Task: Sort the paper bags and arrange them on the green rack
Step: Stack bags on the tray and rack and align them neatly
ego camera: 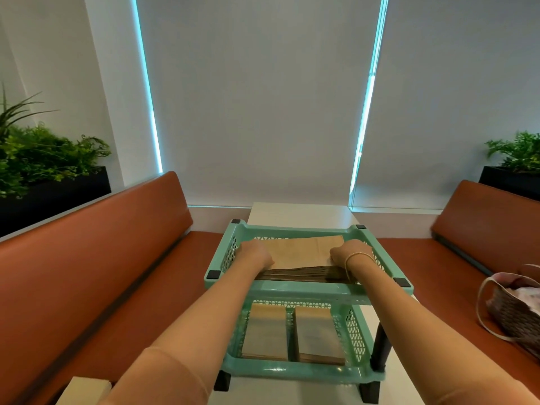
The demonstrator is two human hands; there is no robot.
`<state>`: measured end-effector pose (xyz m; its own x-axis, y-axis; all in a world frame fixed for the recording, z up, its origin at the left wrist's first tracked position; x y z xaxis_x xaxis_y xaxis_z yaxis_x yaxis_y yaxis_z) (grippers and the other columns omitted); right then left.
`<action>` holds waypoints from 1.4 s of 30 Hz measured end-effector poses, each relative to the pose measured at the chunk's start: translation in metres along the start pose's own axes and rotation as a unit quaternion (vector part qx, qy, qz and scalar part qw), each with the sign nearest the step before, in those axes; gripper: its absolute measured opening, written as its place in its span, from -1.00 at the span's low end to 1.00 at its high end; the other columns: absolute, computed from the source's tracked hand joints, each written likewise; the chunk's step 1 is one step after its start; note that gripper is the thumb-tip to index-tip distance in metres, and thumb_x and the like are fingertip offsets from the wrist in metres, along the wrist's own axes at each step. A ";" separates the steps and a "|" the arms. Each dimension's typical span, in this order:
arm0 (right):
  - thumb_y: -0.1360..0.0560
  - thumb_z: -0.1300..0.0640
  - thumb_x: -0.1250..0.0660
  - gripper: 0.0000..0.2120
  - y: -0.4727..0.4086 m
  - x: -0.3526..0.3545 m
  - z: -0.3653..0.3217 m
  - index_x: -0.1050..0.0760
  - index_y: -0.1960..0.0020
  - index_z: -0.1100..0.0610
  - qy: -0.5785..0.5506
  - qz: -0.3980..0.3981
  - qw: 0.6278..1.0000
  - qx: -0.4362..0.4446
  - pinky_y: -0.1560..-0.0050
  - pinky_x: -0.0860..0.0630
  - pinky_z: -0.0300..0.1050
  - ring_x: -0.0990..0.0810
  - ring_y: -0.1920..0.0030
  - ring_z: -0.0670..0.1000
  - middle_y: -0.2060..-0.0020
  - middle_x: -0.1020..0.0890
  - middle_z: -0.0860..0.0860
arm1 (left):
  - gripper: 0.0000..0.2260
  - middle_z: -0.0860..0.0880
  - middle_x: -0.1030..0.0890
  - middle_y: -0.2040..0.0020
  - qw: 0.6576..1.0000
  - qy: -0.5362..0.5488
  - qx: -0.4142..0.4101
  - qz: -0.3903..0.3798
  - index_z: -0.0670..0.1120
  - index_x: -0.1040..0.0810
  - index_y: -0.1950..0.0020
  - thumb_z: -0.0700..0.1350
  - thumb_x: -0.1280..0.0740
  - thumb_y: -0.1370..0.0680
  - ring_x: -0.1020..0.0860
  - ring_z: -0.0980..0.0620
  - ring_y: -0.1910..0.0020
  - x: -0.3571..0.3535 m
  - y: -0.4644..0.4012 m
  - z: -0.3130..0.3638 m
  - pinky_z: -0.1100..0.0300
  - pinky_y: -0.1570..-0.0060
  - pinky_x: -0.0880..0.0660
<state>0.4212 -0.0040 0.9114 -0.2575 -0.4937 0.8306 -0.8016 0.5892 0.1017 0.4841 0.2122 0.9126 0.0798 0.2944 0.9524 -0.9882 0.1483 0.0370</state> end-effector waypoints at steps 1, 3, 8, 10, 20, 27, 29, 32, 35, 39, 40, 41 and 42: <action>-0.57 0.14 -0.16 -0.71 0.001 0.002 0.000 -0.32 0.32 0.17 -0.003 0.003 1.000 0.002 0.34 -0.33 -0.23 -0.36 0.37 -0.03 0.37 -0.40 0.05 | -0.66 -0.14 -0.54 -0.19 1.000 -0.001 0.000 0.003 -0.20 -0.46 -0.26 -0.01 -0.20 -0.60 -0.51 -0.08 -0.16 0.002 0.002 0.000 0.16 -0.12 -0.43; -0.57 0.14 -0.17 -0.71 0.005 0.009 -0.003 -0.31 0.32 0.17 -0.014 0.018 1.000 0.012 0.35 -0.34 -0.23 -0.37 0.36 -0.01 0.36 -0.40 0.05 | -0.65 -0.14 -0.55 -0.14 1.000 0.021 0.009 0.010 -0.22 -0.45 -0.26 0.00 -0.23 -0.60 -0.51 -0.07 -0.13 0.006 0.005 -0.003 0.20 0.00 -0.43; -0.56 -0.03 -0.21 -0.58 0.038 0.046 -0.046 -0.30 0.38 0.20 0.023 0.130 0.984 0.119 -0.03 -0.42 -0.01 -0.42 0.16 0.09 0.39 -0.39 0.07 | -0.64 -0.17 -0.55 -0.09 0.988 0.115 -0.012 0.100 -0.26 -0.47 -0.23 -0.03 -0.28 -0.57 -0.51 -0.08 -0.09 0.046 0.032 -0.009 0.22 0.10 -0.41; -0.56 -0.02 -0.22 -0.59 0.066 0.054 -0.075 -0.41 0.32 0.27 -0.005 0.136 0.976 0.171 0.04 -0.40 -0.08 -0.41 0.17 0.10 0.36 -0.42 0.09 | -0.67 -0.14 -0.56 -0.12 0.972 0.178 -0.034 0.151 -0.23 -0.50 -0.23 -0.05 -0.30 -0.55 -0.51 -0.05 -0.11 0.070 0.051 -0.015 0.21 -0.03 -0.39; -0.49 0.18 -0.28 -0.70 0.197 -0.064 -0.192 -0.57 -0.15 0.31 -0.116 -0.037 0.919 0.375 -0.18 -0.35 -0.11 -0.51 -0.19 0.17 -0.14 -0.60 0.20 | -0.84 -0.02 -0.58 -0.13 0.886 0.325 0.129 0.305 -0.04 -0.56 -0.10 -0.09 -0.31 -0.55 -0.53 0.05 -0.02 0.101 0.139 -0.195 0.28 0.08 -0.41; -0.51 0.15 -0.32 -0.82 0.237 -0.218 -0.202 -0.62 -0.07 0.11 -0.091 -0.239 0.902 0.348 -0.10 -0.36 -0.31 -0.53 -0.18 0.01 -0.11 -0.61 0.00 | -0.73 -0.14 -0.60 -0.12 0.900 0.241 0.324 0.163 -0.17 -0.55 -0.18 -0.05 -0.29 -0.57 -0.56 -0.13 -0.11 0.026 0.184 -0.365 0.06 -0.16 -0.51; -0.50 0.14 -0.32 -0.80 0.238 -0.259 -0.201 -0.60 -0.10 0.10 -0.057 -0.275 0.903 0.325 -0.09 -0.35 -0.32 -0.52 -0.20 0.00 -0.16 -0.59 -0.01 | -0.72 -0.15 -0.61 -0.06 0.894 0.231 0.365 0.121 -0.19 -0.56 -0.16 -0.03 -0.29 -0.57 -0.59 -0.12 -0.03 0.001 0.190 -0.406 0.06 -0.07 -0.55; -0.51 0.14 -0.31 -0.79 0.237 -0.317 -0.201 -0.59 -0.13 0.10 -0.025 -0.297 0.912 0.282 -0.02 -0.39 -0.28 -0.55 -0.12 0.03 -0.09 -0.60 0.02 | -0.72 -0.16 -0.63 -0.02 0.880 0.233 0.405 0.087 -0.21 -0.58 -0.12 -0.03 -0.30 -0.56 -0.60 -0.11 0.02 -0.034 0.191 -0.462 0.06 -0.03 -0.57; -0.51 0.15 -0.28 -0.77 0.235 -0.375 -0.203 -0.58 -0.14 0.12 -0.022 -0.317 0.920 0.228 -0.01 -0.49 -0.16 -0.53 0.05 0.03 0.06 -0.57 0.03 | -0.72 -0.16 -0.61 -0.11 0.885 0.221 0.409 0.043 -0.20 -0.56 -0.18 -0.05 -0.29 -0.57 -0.58 -0.11 -0.06 -0.062 0.180 -0.508 0.04 -0.11 -0.54; -0.50 0.14 -0.32 -0.75 0.232 -0.453 -0.212 -0.57 -0.17 0.13 0.007 -0.337 0.924 0.182 -0.17 -0.48 -0.14 -0.56 -0.13 0.07 -0.12 -0.60 0.06 | -0.66 -0.12 -0.50 -0.29 0.897 0.204 0.391 -0.006 -0.16 -0.47 -0.32 -0.07 -0.29 -0.57 -0.46 -0.12 -0.27 -0.096 0.156 -0.566 0.05 -0.26 -0.43; -0.49 0.14 -0.32 -0.73 0.232 -0.474 -0.215 -0.56 -0.18 0.13 0.009 -0.340 0.925 0.170 -0.16 -0.48 -0.15 -0.56 -0.13 0.08 -0.14 -0.60 0.07 | -0.65 -0.12 -0.48 -0.32 0.899 0.200 0.390 -0.019 -0.15 -0.46 -0.33 -0.07 -0.29 -0.57 -0.44 -0.12 -0.30 -0.106 0.148 -0.581 0.07 -0.28 -0.41; -0.50 0.13 -0.32 -0.72 0.232 -0.497 -0.219 -0.55 -0.19 0.13 0.016 -0.343 0.925 0.163 -0.14 -0.47 -0.15 -0.56 -0.14 0.08 -0.15 -0.59 0.08 | -0.64 -0.12 -0.47 -0.33 0.901 0.193 0.388 -0.034 -0.15 -0.45 -0.34 -0.06 -0.29 -0.57 -0.42 -0.12 -0.32 -0.118 0.139 -0.599 0.09 -0.28 -0.39; -0.51 0.13 -0.30 -0.72 0.233 -0.514 -0.221 -0.54 -0.20 0.14 0.027 -0.346 0.923 0.163 -0.13 -0.46 -0.15 -0.55 -0.15 0.08 -0.16 -0.59 0.08 | -0.64 -0.12 -0.46 -0.33 0.902 0.189 0.386 -0.048 -0.15 -0.45 -0.33 -0.05 -0.30 -0.57 -0.41 -0.12 -0.33 -0.129 0.133 -0.611 0.11 -0.27 -0.37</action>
<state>0.4858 0.5286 0.6296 0.3984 -0.6413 0.6557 -0.8861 -0.0845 0.4557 0.4217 0.7706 0.6098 0.0651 0.6371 0.7681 -0.7587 -0.4684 0.4528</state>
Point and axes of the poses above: each hand's wrist, its own y-axis away from the middle knuckle, its own x-axis out of the back of the hand, z = x × y, the point moved 9 cm from there along -y, towards the middle knuckle
